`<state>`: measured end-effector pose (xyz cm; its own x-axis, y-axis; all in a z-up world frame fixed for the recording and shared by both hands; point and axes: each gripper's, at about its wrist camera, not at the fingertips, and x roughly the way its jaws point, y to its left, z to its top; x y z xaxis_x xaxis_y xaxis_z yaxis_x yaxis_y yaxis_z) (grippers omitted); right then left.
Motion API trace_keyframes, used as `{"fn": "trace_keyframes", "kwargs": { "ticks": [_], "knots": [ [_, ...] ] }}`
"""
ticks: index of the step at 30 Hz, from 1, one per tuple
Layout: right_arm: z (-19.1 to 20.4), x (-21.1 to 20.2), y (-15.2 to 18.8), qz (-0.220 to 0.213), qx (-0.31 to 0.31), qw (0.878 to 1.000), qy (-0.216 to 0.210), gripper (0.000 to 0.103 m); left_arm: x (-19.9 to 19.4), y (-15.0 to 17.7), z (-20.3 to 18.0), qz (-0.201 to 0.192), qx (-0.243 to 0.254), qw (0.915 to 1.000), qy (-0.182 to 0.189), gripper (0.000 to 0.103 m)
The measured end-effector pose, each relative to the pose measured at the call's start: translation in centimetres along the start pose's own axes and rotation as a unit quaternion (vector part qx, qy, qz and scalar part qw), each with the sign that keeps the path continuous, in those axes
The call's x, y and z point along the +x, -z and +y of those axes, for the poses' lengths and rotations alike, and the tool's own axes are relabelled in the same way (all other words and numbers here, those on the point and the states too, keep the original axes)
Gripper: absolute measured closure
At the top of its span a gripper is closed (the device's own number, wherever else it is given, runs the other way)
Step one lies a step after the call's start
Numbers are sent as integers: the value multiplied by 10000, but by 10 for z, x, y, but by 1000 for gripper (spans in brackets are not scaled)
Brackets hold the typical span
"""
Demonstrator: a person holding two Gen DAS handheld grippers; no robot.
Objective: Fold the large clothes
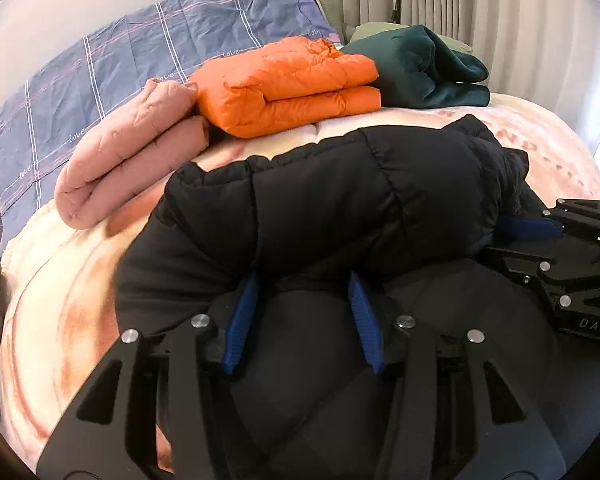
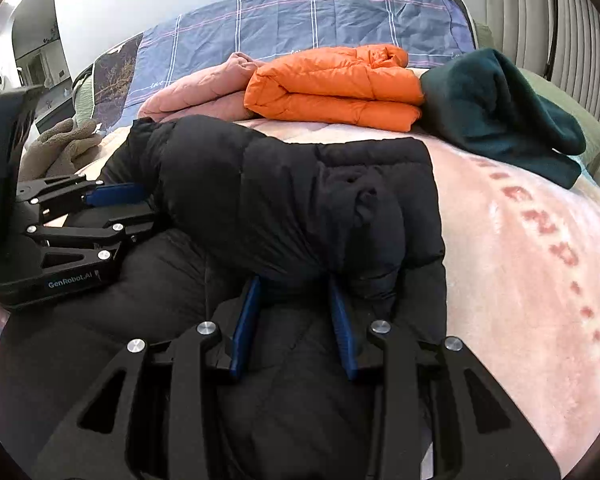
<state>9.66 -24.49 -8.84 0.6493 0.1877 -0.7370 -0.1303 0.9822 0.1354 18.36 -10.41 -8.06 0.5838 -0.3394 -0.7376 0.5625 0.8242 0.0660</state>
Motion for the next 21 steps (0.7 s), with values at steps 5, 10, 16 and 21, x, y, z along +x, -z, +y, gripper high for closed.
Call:
{"fn": "trace_keyframes", "kwargs": {
  "ticks": [5,10,16,21],
  "knots": [
    [8,-4,3,-14,-129,9998,135,68,-2,0,-9,-46,225,9994,-277,54],
    [5,-4,3,-47,-97,9999,76,68,-17,-4,-9,-179,95,9994,-297,57],
    [0,-9,4,-122,35,9999,-108,67,-67,-27,-30,-738,1,9947,714,52],
    [0,-21,6,-108,40,9999,-75,65,-4,-8,-40,71,232,9995,215,47]
  ]
}}
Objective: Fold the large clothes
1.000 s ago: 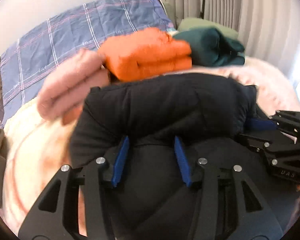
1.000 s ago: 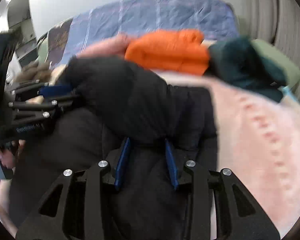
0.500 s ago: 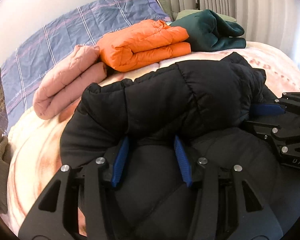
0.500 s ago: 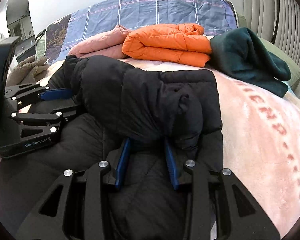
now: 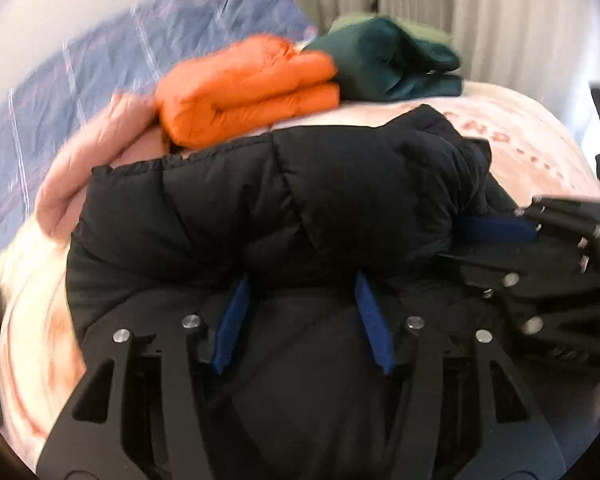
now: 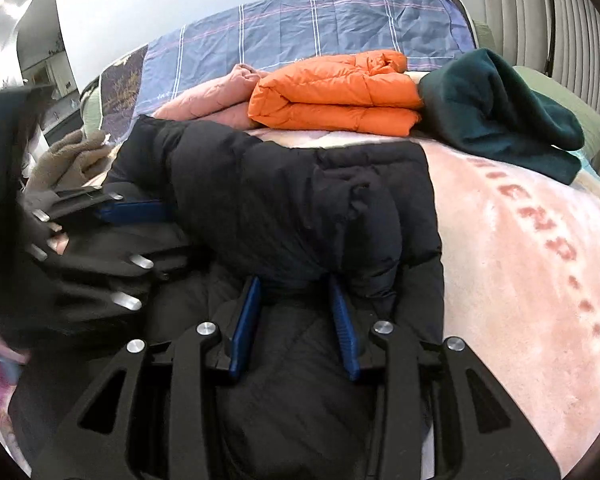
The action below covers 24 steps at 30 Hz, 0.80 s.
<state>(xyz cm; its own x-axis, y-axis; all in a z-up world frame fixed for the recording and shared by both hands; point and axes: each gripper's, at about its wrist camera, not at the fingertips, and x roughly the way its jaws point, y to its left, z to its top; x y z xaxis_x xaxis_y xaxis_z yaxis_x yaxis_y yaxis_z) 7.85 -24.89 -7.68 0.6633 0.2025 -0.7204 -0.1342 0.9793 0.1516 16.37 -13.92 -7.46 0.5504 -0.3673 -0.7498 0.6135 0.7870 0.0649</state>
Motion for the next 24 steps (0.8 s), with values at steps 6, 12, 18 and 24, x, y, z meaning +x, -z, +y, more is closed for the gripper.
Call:
{"fn": "trace_keyframes", "kwargs": {
  "ticks": [6,12,18,24],
  "knots": [
    [17,-22,16,-130,-119,9983,558,57,-4,3,-6,13,139,9999,-77,47],
    [13,-33,28,-255,44,9973,685,46,-2,3,-7,28,174,9998,-117,47],
    [8,-42,33,-264,275,9968,695,41,-1,3,-7,22,179,9998,-131,47],
    [0,-60,41,-310,564,9966,508,37,-1,4,-7,20,178,9998,-126,47]
  ]
}}
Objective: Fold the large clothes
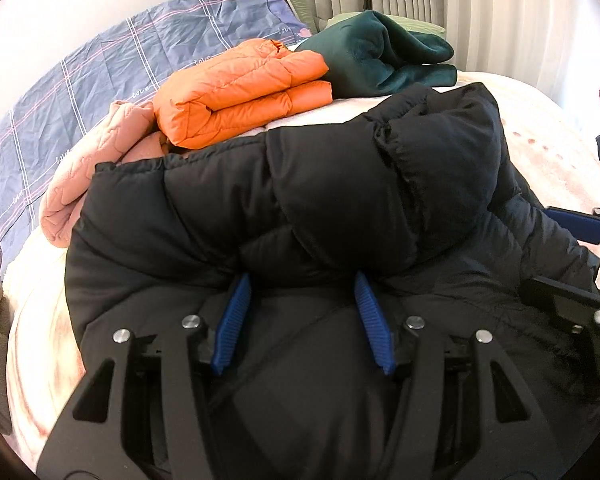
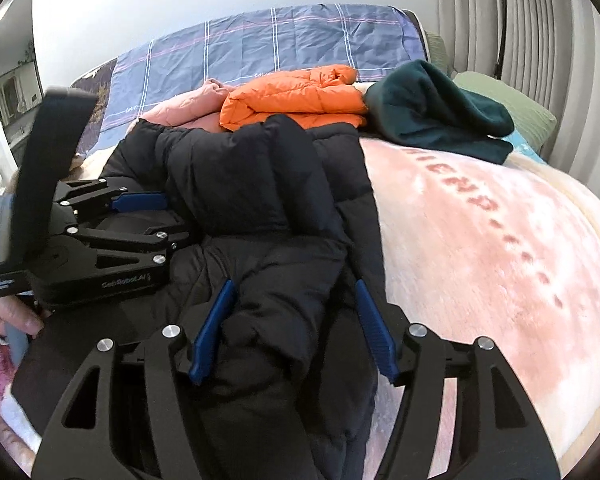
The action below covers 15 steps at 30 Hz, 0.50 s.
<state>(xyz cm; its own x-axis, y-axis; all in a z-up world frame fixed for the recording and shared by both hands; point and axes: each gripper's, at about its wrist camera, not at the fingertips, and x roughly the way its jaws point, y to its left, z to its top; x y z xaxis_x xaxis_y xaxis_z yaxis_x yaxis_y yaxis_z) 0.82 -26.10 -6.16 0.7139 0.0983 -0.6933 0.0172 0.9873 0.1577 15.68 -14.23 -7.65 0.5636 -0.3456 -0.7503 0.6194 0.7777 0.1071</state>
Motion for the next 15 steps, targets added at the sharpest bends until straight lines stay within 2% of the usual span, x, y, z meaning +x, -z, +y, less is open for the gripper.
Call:
{"fn": "trace_keyframes", "kwargs": {
  "ticks": [3,6,8,9,11,12,15],
  "knots": [
    [-27,-16,11,79,765,9958,-491,25,0,0,0,-11,-9,10000,-3,47],
    [-67,-22,32,508,1935,9719,-1244,20,1,0,1,-12,-11,10000,-2,47],
    [-84,-21,49,898,2552,9490,-1620,20,0,0,1,-14,-1,10000,-13,47],
    [-86,-21,55,1018,2690,9417,-1746,20,0,0,0,-14,-5,10000,-11,47],
    [-85,-25,61,1123,2739,9360,-1902,19,0,0,1,-25,-7,10000,-14,47],
    [-83,-25,62,1170,2747,9340,-1962,16,0,0,1,-33,-11,10000,-12,47],
    [-72,-13,58,1440,2898,9169,-2334,9,0,0,1,-24,-11,10000,-11,47]
  ]
}}
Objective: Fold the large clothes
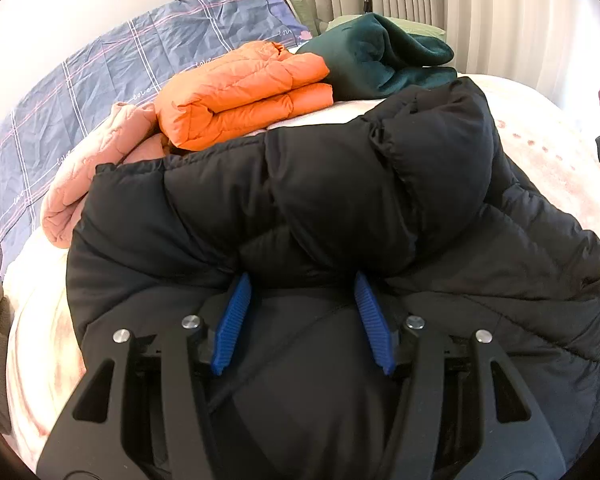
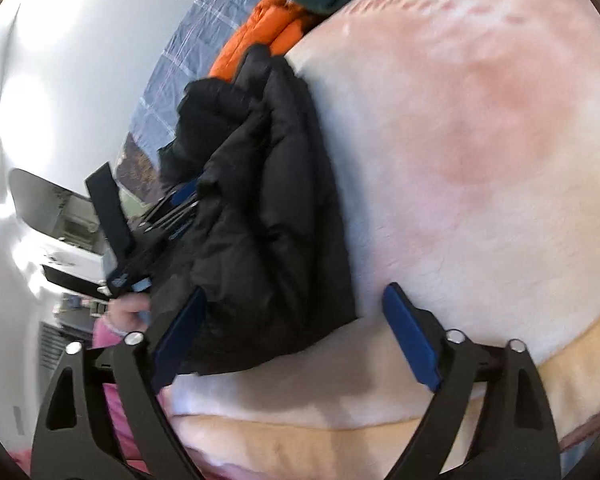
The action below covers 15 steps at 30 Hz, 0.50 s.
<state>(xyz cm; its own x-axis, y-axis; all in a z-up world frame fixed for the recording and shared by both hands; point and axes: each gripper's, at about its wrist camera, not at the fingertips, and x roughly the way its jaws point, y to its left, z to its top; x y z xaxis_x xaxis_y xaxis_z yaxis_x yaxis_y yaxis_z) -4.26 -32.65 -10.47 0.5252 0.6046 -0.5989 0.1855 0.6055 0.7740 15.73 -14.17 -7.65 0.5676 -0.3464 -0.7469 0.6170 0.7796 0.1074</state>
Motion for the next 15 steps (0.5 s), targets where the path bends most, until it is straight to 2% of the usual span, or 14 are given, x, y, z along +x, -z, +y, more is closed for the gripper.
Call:
{"fn": "trace_keyframes", "kwargs": {
  "ticks": [3,6,7,8,10,11,13,15],
  "knots": [
    [6,23,-11,183,87,9998,10,2,0,0,0,-11,-5,10000,3,47],
    [14,34,-22,29,103,9999,24,2,-1,-1,0,-18,-35,10000,25,47],
    [20,38,-27,-50,-42,10000,57,14,-2,-2,1,-22,-46,10000,32,47],
    [27,42,-26,-152,-248,9992,274,26,-2,-2,1,-34,-64,10000,39,47],
    [30,45,-21,-226,-309,9983,429,49,-8,-4,4,-113,-169,9998,88,47],
    [30,43,-18,-273,-315,9982,426,53,-12,-5,8,-163,-272,9993,185,47],
    [28,37,-16,-357,-320,9982,372,61,-29,-6,29,-389,-803,9946,529,42],
    [25,36,-15,-365,-311,9985,279,61,-50,-3,59,-769,-1450,9847,580,22]
  ]
}}
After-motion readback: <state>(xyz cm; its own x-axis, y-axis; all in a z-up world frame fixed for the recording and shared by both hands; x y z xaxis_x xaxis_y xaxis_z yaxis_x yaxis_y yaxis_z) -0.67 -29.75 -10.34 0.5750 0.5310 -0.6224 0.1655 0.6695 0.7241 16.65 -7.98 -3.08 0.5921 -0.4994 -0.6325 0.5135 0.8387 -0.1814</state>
